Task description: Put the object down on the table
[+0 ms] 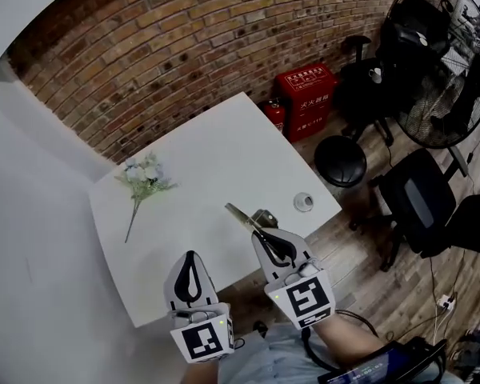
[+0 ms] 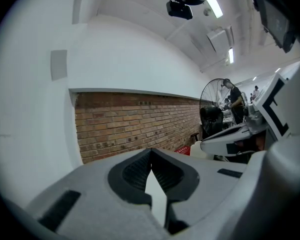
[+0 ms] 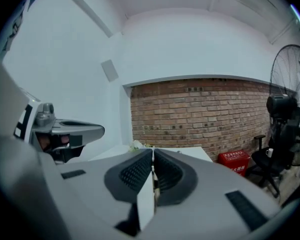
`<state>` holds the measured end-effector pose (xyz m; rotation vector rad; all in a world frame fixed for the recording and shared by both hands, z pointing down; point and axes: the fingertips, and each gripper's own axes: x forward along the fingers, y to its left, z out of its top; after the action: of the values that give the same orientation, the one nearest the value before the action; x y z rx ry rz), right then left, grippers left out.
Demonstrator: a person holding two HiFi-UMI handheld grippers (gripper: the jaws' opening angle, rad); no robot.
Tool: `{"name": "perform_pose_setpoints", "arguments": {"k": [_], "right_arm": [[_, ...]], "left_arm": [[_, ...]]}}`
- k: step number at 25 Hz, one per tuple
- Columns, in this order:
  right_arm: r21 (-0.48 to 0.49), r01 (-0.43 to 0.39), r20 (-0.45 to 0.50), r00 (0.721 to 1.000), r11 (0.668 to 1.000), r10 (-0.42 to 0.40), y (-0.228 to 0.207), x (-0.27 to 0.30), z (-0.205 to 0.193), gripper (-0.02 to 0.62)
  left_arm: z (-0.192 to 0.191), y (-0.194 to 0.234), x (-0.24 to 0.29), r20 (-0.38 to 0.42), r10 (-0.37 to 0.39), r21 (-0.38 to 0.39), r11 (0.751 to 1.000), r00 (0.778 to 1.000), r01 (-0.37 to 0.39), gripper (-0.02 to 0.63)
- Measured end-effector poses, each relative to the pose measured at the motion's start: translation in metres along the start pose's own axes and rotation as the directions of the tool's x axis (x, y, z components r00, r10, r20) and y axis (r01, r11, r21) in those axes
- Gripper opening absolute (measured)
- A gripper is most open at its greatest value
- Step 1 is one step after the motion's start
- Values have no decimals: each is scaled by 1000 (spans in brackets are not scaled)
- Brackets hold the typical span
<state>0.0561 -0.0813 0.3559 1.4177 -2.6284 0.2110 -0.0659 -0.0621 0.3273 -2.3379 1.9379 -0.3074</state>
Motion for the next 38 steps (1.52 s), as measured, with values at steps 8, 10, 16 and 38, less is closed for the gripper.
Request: {"name": "perform_pose_setpoints", "arguments": {"k": [8, 10, 16, 38], "right_arm": [[-38, -89, 50, 995, 995, 91, -20, 45, 34, 18], [-54, -111, 61, 992, 992, 115, -17, 55, 41, 17], [-94, -163, 43, 985, 982, 167, 1, 84, 45, 18], [-71, -148, -154, 979, 986, 135, 5, 169, -15, 18]], "left_arm": [[24, 16, 30, 34, 104, 7, 995, 994, -104, 8], [26, 24, 31, 40, 133, 6, 991, 990, -133, 8], [18, 58, 32, 34, 200, -18, 980, 979, -199, 8], [-41, 109, 95, -101, 130, -109, 984, 986, -141, 8]]}}
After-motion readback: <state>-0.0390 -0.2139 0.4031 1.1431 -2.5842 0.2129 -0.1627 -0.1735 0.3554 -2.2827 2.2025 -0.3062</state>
